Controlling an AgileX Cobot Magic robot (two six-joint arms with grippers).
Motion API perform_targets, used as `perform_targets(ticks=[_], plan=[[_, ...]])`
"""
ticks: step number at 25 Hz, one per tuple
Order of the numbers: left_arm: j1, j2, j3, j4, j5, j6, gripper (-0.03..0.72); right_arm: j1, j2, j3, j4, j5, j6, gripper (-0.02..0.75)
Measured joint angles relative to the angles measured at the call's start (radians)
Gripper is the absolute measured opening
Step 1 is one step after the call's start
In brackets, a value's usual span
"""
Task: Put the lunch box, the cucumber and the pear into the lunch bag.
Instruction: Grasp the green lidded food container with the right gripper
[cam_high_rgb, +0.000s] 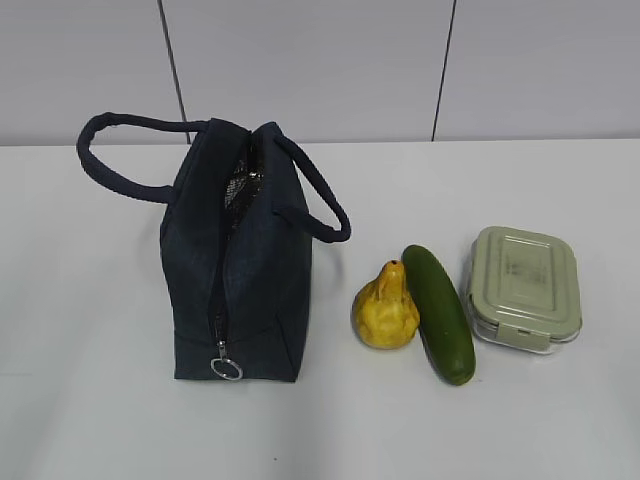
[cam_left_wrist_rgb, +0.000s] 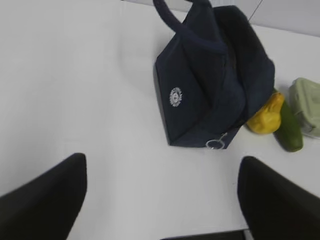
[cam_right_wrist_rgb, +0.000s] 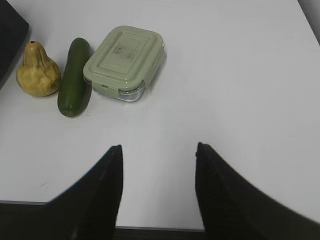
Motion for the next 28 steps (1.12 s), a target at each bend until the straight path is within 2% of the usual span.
perform_targets(ticks=[6,11,14,16,17,18,21,25,28], plan=[[-0.001,0.308,-0.168,-0.132,-0.089,0.010,0.590,0.000,0.000,0.000,0.000,0.000,0.000,0.352],[-0.001,0.570,-0.352,-0.279,-0.081,0.121,0.581,0.000,0.000,0.000,0.000,0.000,0.000,0.352],[-0.007,0.729,-0.473,-0.323,-0.026,0.153,0.579,0.000,0.000,0.000,0.000,0.000,0.000,0.352],[-0.031,0.838,-0.546,-0.327,0.015,0.163,0.571,0.000,0.000,0.000,0.000,0.000,0.000,0.352],[-0.069,0.934,-0.618,-0.326,0.045,0.166,0.567,0.000,0.000,0.000,0.000,0.000,0.000,0.352],[-0.069,0.934,-0.618,-0.326,0.045,0.166,0.567,0.000,0.000,0.000,0.000,0.000,0.000,0.352],[-0.144,1.077,-0.704,-0.299,0.076,0.167,0.567,0.000,0.000,0.000,0.000,0.000,0.000,0.352],[-0.225,1.231,-0.800,-0.235,0.094,0.158,0.560,0.000,0.000,0.000,0.000,0.000,0.000,0.352],[-0.260,1.336,-0.864,-0.160,0.098,0.127,0.547,0.000,0.000,0.000,0.000,0.000,0.000,0.352]])
